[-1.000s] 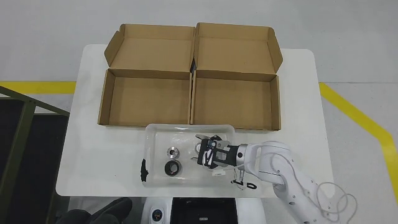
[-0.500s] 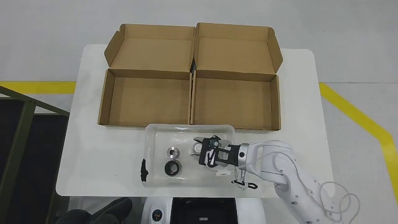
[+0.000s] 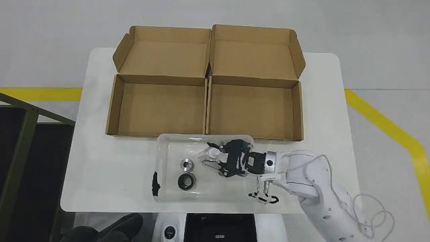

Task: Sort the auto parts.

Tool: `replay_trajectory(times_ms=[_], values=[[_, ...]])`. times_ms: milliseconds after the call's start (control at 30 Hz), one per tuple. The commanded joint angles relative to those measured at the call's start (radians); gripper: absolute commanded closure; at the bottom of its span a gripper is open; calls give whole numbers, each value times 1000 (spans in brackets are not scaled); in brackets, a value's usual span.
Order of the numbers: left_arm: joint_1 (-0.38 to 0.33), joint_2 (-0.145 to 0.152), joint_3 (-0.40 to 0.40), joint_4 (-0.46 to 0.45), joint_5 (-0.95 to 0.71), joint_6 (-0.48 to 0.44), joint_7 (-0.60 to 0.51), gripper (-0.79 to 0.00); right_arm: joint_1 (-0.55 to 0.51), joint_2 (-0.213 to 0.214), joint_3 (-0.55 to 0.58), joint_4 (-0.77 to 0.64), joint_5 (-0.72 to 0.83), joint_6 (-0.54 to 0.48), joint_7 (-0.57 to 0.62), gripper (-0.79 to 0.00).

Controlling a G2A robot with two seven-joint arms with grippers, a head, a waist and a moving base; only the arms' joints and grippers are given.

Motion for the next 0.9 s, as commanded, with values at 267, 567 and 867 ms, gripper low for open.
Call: replay_trajectory(times_ms=[267,567,867], values=[[0,0,0,0,0,0,0,-785,32,-2,17,-16,188,7,-85,0],[0,0,0,0,0,0,0,-785,73,-6,41,4,231,73,-131,0],[0,0,0,0,0,0,0,-785,67,-4,81,27,280,122,-149,0]])
